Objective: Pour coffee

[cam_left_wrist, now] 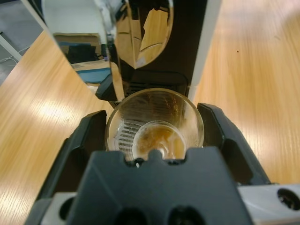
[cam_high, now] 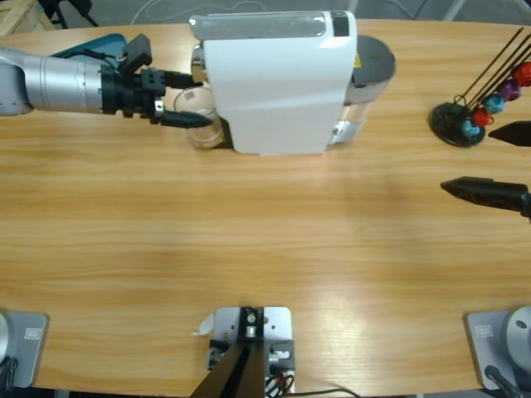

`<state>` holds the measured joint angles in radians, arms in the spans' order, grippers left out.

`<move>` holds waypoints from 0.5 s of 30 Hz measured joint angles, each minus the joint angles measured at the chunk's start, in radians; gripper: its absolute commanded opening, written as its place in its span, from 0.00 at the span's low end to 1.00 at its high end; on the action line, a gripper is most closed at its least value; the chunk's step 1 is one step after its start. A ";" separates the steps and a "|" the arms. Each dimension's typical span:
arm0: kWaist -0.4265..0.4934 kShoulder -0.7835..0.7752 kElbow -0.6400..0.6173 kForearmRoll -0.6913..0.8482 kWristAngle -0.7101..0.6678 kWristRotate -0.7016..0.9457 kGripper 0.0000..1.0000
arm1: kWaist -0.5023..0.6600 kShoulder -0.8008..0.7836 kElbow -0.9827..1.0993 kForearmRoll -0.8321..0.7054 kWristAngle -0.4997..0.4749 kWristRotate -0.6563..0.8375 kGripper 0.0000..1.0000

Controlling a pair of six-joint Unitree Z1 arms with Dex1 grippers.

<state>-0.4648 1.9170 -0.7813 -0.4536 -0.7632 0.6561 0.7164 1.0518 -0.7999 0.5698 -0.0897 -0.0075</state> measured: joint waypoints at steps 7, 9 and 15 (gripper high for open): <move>0.002 -0.025 0.034 -0.004 0.021 0.000 0.00 | 0.000 0.000 0.000 0.000 0.000 0.000 1.00; 0.014 -0.037 0.056 -0.015 0.026 0.000 0.00 | 0.000 0.000 0.000 0.000 0.000 0.000 1.00; 0.067 -0.064 0.128 -0.101 0.026 -0.024 0.00 | 0.000 0.000 0.000 0.000 0.000 0.000 1.00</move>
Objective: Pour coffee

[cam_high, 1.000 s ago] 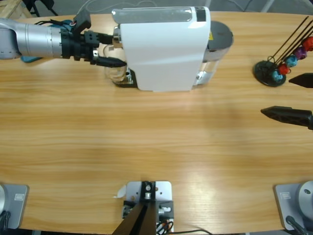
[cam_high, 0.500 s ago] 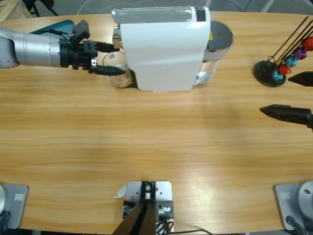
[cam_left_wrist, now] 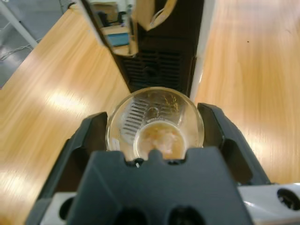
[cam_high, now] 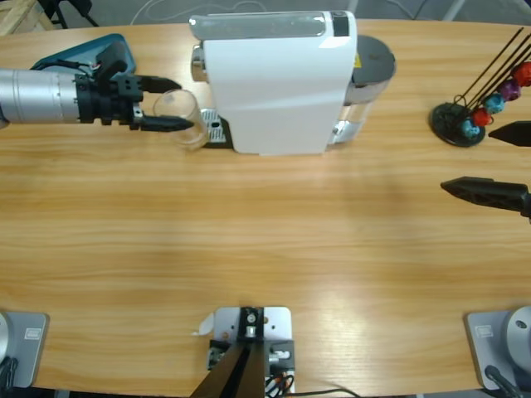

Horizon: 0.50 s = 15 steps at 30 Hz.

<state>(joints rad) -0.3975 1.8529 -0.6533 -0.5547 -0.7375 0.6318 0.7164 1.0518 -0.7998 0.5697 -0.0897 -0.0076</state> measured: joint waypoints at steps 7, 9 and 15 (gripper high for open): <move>0.078 -0.047 0.055 -0.091 0.020 -0.081 0.00 | 0.000 0.000 0.000 0.000 0.000 0.000 1.00; 0.110 -0.070 0.063 -0.098 0.041 -0.085 0.00 | 0.000 0.000 0.000 -0.002 0.000 -0.001 1.00; 0.189 -0.092 0.059 -0.213 0.340 -0.206 0.00 | 0.000 0.000 0.000 -0.007 0.000 -0.002 1.00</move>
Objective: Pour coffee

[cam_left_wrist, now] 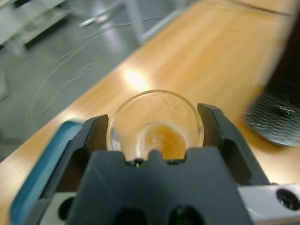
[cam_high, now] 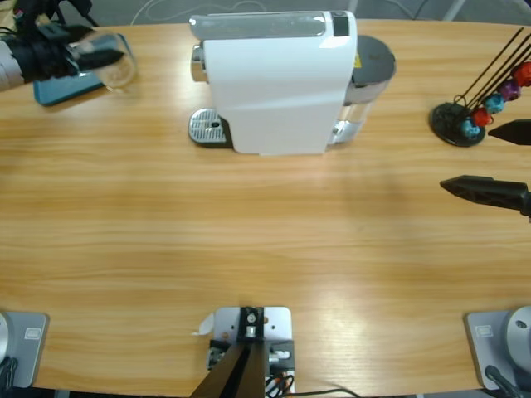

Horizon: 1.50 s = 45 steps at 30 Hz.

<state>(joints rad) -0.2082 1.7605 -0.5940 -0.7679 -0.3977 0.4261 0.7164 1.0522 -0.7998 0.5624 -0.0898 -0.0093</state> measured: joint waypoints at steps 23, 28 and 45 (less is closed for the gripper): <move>0.106 0.251 -0.236 -0.047 0.414 -0.266 0.00 | 0.000 0.035 0.028 -0.059 0.000 0.000 1.00; 0.128 0.286 -0.245 -0.047 0.419 -0.284 0.00 | 0.000 0.035 0.028 -0.059 0.000 0.000 1.00; 0.129 0.309 -0.271 -0.028 0.424 -0.288 0.00 | 0.000 0.036 0.028 -0.059 0.000 0.000 1.00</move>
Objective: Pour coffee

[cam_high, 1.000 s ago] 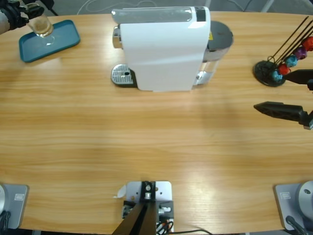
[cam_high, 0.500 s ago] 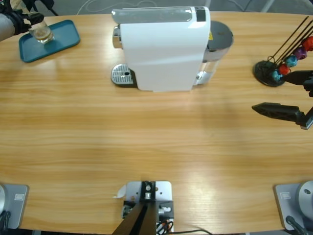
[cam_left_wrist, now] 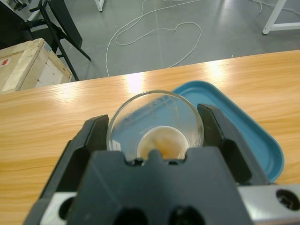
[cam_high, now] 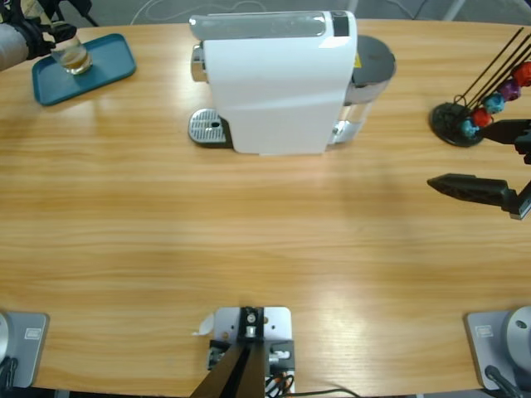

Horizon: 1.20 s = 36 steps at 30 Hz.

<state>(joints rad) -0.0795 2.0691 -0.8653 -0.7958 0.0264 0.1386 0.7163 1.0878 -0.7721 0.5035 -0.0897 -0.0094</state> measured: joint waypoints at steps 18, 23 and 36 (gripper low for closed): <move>-0.028 0.000 0.058 -0.063 0.008 0.058 1.00 | 0.000 -0.001 0.000 0.000 0.000 0.000 1.00; -0.041 0.000 0.080 -0.109 0.003 0.086 1.00 | 0.000 -0.002 0.000 0.000 0.000 0.000 1.00; -0.013 -0.214 0.186 -0.111 0.058 0.086 1.00 | 0.000 -0.055 0.020 -0.002 0.000 -0.005 1.00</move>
<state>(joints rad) -0.0925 1.8553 -0.6793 -0.9070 0.0843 0.2247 0.7163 1.0325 -0.7517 0.5012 -0.0897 -0.0142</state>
